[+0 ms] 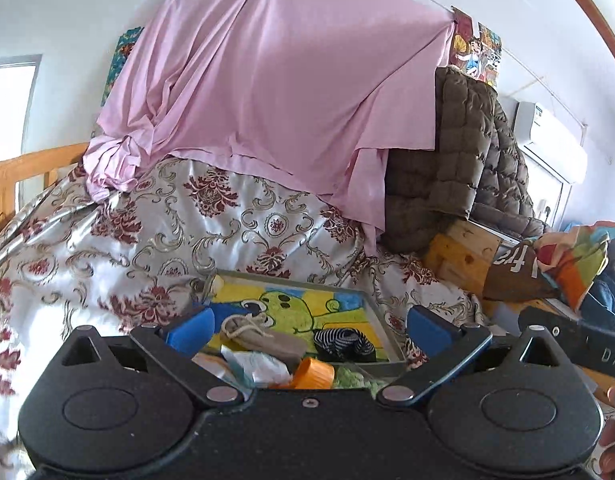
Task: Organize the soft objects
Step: 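Move both tools back over the pile of soft items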
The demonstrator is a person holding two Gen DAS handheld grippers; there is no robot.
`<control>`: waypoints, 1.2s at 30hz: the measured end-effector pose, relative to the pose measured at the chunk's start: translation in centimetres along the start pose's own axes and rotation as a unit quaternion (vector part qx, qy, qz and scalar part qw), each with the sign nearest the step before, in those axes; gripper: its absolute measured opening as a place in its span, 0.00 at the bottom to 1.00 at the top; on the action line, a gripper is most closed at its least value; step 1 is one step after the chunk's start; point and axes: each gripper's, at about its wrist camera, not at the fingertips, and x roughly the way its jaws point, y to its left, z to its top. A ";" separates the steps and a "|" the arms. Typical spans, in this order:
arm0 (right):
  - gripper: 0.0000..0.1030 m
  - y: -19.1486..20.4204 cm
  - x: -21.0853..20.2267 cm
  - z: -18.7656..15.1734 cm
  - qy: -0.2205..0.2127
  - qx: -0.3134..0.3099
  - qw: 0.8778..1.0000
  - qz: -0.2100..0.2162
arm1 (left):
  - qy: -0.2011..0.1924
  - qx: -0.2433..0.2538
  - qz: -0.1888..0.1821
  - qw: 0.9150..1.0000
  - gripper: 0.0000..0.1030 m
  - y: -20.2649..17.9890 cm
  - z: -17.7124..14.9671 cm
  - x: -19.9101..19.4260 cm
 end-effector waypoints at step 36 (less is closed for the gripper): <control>1.00 -2.5 5.6 -12.8 0.243 0.153 0.958 -0.010 | 0.211 0.058 -0.135 0.966 0.99 2.0 -15.3 4.0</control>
